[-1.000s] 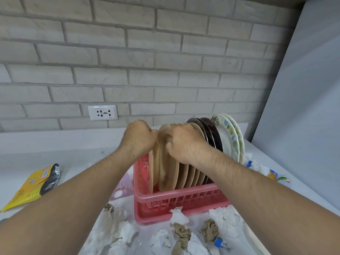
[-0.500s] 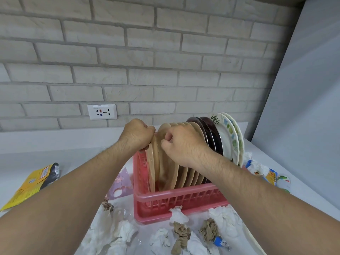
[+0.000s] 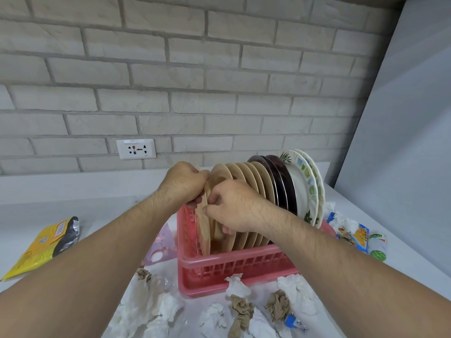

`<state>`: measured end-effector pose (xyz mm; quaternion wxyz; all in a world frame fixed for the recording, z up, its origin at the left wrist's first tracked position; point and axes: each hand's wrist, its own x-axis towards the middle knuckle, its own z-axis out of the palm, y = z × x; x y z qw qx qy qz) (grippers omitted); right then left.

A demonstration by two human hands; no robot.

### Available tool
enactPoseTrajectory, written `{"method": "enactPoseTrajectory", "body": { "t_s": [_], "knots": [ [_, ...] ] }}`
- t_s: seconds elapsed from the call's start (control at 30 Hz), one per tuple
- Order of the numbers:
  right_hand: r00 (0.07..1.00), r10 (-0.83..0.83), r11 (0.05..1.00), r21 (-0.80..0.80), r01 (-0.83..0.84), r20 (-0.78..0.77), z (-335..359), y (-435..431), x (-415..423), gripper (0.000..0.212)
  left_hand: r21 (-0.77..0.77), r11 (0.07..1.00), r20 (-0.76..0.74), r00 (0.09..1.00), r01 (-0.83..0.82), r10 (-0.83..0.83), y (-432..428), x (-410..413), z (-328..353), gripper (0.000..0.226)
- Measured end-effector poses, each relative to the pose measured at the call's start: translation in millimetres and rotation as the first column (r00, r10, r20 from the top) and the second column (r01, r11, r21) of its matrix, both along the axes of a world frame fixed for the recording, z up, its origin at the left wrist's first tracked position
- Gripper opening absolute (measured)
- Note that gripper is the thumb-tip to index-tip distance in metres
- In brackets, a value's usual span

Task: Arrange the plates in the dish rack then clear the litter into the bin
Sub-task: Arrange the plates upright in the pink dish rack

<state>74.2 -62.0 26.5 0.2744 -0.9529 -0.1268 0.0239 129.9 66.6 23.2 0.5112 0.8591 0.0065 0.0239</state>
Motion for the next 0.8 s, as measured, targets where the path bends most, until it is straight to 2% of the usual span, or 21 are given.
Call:
{"method": "enactPoseTrajectory", "body": {
  "t_s": [0.3,0.57,0.7,0.8],
  "knots": [
    [0.997,0.014,0.998,0.066,-0.009,-0.076,-14.4,2.1,0.4,0.015,0.018,1.0,0.045,0.999,0.002,-0.003,2.4,-14.7,-5.9,0.035],
    [0.995,0.03,0.998,0.066,-0.024,-0.098,-15.2,2.1,-0.2,0.019,0.078,0.997,0.052,0.999,-0.021,0.017,6.1,-14.5,-4.2,0.036],
    [0.994,0.043,0.997,0.076,-0.035,-0.101,-14.2,-2.1,-0.9,0.02,0.157,0.985,0.097,0.994,-0.066,0.051,8.0,-11.8,-7.5,0.034],
    [0.995,0.034,0.996,0.082,-0.027,-0.089,-10.4,-6.9,-2.0,0.024,0.257,0.954,0.189,0.976,-0.156,0.108,10.7,-9.4,-9.9,0.046]
  ]
}}
